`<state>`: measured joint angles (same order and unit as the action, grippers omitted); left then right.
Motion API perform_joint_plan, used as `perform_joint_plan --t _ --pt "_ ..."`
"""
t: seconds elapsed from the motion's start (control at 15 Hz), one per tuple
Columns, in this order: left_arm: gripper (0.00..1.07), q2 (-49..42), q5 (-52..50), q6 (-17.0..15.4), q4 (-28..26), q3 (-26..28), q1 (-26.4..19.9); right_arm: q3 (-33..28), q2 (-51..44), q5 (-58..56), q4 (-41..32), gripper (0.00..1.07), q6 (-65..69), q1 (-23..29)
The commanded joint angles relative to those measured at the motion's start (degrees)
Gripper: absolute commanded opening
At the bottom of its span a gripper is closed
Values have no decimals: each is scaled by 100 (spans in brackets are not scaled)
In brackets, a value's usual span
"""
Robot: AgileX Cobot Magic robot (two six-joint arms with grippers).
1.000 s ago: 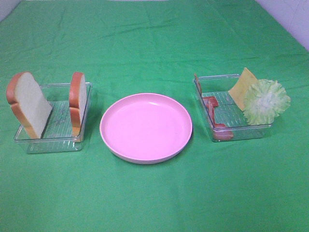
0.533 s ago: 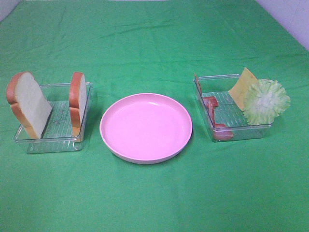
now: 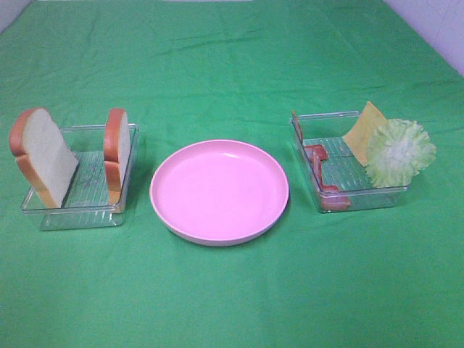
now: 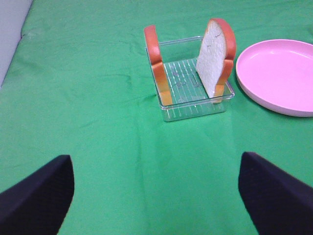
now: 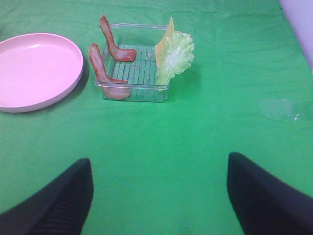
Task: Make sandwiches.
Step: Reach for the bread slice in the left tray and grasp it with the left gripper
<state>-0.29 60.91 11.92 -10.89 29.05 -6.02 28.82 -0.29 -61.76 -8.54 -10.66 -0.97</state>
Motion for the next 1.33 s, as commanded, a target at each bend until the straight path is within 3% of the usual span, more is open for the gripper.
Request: perform_joint_plan --t 0.07,0.4,0.6,0.87,1.07,1.13,1.27,1.33 --pt "86 -120 -86 -40 -46 -6 6 6 -69 57 0 73 -69 -34" --pt "85 -74 -195 -172 0 52 6 6 -69 57 0 73 -69 -34" --pt "80 258 -1593 -258 -653 275 6 6 -69 57 0 73 -69 -34" --pt "78 2406 -2154 -218 -1742 458 6 6 -69 57 0 73 -69 -34" --pt "78 4475 -1461 23 -2000 1558 6 6 -69 57 0 73 -69 -34" --pt "78 4761 -1289 23 -2000 1776 6 6 -69 57 0 73 -69 -34" --pt "78 6320 -235 -57 -2040 3157 6 6 -69 57 0 73 -69 -34" --pt "78 6606 -63 -143 -2040 3421 6 6 -69 57 0 73 -69 -34"
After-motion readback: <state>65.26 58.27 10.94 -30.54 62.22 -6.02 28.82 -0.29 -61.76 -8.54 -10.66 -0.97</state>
